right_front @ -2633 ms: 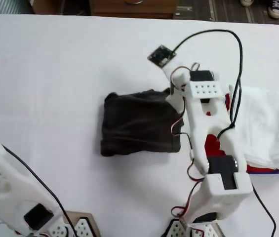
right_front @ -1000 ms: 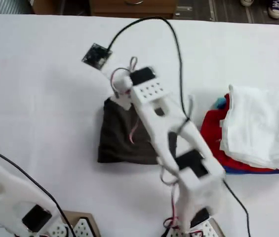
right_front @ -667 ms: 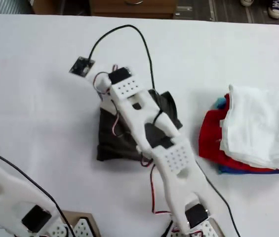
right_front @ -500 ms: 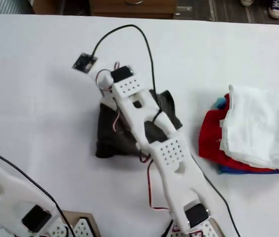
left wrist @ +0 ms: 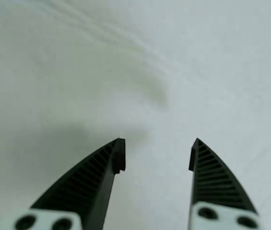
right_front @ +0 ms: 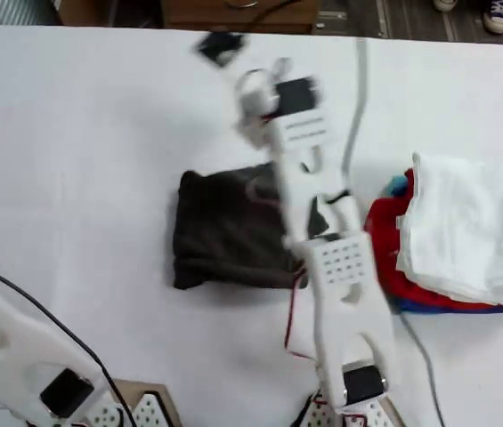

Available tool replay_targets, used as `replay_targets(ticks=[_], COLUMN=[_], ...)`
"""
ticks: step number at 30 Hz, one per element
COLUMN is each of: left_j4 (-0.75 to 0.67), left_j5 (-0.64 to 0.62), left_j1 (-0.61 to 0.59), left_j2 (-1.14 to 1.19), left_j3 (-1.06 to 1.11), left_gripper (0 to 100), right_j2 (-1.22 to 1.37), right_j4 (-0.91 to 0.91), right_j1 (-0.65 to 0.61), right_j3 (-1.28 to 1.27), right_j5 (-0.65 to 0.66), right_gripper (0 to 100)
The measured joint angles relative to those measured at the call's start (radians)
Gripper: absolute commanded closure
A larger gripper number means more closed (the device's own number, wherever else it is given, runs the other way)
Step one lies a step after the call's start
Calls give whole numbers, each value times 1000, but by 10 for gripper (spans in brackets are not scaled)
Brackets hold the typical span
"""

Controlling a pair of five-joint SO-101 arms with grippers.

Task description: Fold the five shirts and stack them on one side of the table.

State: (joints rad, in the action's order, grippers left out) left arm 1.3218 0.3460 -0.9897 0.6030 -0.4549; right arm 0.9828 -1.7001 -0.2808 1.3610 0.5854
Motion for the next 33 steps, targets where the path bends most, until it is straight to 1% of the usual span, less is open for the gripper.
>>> replay_targets(ticks=[4, 9, 12, 15, 19, 25, 33], left_j4=[0, 0, 0, 0, 0, 0, 0], left_j5=[0, 0, 0, 0, 0, 0, 0], left_j1=[3, 5, 6, 6, 6, 6, 6], left_j2=[0, 0, 0, 0, 0, 0, 0], left_j3=[0, 0, 0, 0, 0, 0, 0], left_gripper=[759, 759, 759, 759, 759, 759, 759], right_j2=[0, 0, 0, 0, 0, -97, -124], right_j4=[0, 0, 2, 2, 2, 2, 2], right_j1=[89, 106, 104, 104, 109, 109, 98], right_j3=[-166, -310, -322, -322, -322, -338, -459], right_j5=[0, 0, 2, 40, 58, 61, 63], right_gripper=[906, 907, 907, 907, 907, 907, 907])
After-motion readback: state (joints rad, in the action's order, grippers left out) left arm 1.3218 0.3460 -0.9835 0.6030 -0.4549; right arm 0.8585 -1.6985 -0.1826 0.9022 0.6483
